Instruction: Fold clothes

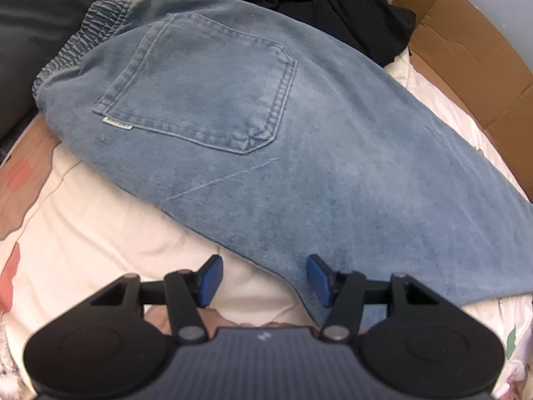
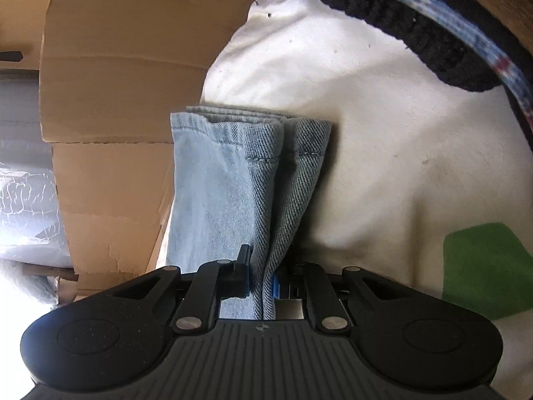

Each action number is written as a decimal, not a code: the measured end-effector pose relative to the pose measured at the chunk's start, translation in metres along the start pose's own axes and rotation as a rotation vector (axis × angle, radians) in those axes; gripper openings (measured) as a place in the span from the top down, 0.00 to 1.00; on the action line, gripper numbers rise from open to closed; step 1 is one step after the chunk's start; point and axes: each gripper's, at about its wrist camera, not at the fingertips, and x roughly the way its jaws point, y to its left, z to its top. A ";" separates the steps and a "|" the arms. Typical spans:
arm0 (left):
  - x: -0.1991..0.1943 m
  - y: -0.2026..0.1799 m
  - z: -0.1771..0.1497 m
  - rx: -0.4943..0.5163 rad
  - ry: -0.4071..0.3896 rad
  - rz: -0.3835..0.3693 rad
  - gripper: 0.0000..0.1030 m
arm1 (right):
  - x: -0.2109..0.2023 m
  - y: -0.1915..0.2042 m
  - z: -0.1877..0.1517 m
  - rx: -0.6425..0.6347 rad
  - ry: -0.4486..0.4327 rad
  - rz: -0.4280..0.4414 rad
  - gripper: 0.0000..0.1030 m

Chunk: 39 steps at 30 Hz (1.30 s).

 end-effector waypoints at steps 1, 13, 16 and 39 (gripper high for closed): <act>-0.001 0.000 0.000 0.001 0.000 0.000 0.42 | 0.000 -0.001 0.000 0.000 0.006 0.005 0.83; -0.006 0.000 -0.003 -0.023 -0.009 -0.023 0.42 | -0.012 0.003 0.000 -0.050 0.003 -0.003 0.92; -0.005 -0.001 -0.001 -0.004 0.016 -0.039 0.43 | -0.017 0.006 0.001 -0.064 -0.011 -0.001 0.93; -0.010 0.020 0.011 -0.040 0.135 -0.224 0.43 | -0.028 0.031 0.003 -0.142 -0.050 0.009 0.93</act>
